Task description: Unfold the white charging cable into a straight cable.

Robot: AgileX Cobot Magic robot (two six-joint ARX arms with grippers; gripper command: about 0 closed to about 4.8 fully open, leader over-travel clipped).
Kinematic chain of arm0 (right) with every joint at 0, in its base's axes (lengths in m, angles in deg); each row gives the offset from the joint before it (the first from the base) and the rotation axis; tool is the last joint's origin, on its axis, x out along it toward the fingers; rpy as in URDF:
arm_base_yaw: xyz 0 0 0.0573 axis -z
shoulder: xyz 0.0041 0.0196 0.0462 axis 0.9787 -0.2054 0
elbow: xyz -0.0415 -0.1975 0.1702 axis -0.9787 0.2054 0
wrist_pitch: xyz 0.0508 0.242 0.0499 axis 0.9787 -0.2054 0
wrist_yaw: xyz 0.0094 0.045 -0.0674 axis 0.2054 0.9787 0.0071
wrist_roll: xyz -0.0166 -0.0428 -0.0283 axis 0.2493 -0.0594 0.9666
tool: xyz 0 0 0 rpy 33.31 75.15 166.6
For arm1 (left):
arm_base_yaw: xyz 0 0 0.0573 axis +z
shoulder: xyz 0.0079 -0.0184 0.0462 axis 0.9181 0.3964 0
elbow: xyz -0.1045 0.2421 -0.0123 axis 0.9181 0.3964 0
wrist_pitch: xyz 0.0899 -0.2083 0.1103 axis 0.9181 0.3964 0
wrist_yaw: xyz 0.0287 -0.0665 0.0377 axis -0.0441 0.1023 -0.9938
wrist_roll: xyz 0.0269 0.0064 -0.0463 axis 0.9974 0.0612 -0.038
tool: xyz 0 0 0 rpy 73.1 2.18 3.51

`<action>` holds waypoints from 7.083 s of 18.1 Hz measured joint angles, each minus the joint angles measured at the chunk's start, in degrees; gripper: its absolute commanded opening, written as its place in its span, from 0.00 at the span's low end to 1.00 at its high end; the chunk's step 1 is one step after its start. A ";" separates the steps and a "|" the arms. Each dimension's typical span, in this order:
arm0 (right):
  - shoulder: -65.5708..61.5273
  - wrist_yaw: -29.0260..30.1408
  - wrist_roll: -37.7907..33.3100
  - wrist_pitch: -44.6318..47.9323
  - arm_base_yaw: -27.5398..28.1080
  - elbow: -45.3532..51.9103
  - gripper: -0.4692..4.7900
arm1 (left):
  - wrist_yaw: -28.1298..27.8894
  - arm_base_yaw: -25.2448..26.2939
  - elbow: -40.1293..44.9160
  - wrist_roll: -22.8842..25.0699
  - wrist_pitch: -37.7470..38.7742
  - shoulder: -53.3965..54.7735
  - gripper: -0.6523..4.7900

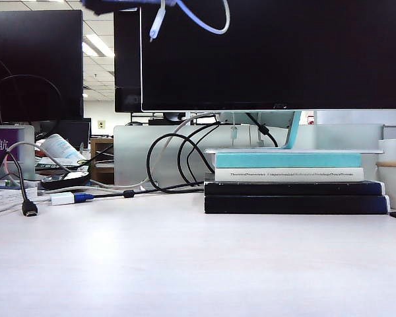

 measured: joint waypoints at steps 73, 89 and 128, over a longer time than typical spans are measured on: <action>-6.99 25.00 1.95 11.61 -8.37 2.34 0.08 | 38.53 -5.01 -12.83 -37.24 -38.71 0.13 0.26; -5.51 24.63 2.08 11.65 -8.17 1.86 0.42 | 38.69 -4.98 -12.83 -37.13 -33.14 0.39 0.26; -7.89 32.06 13.97 -7.39 -3.58 1.84 0.60 | 42.88 -9.97 -12.83 -37.94 -42.27 4.98 0.26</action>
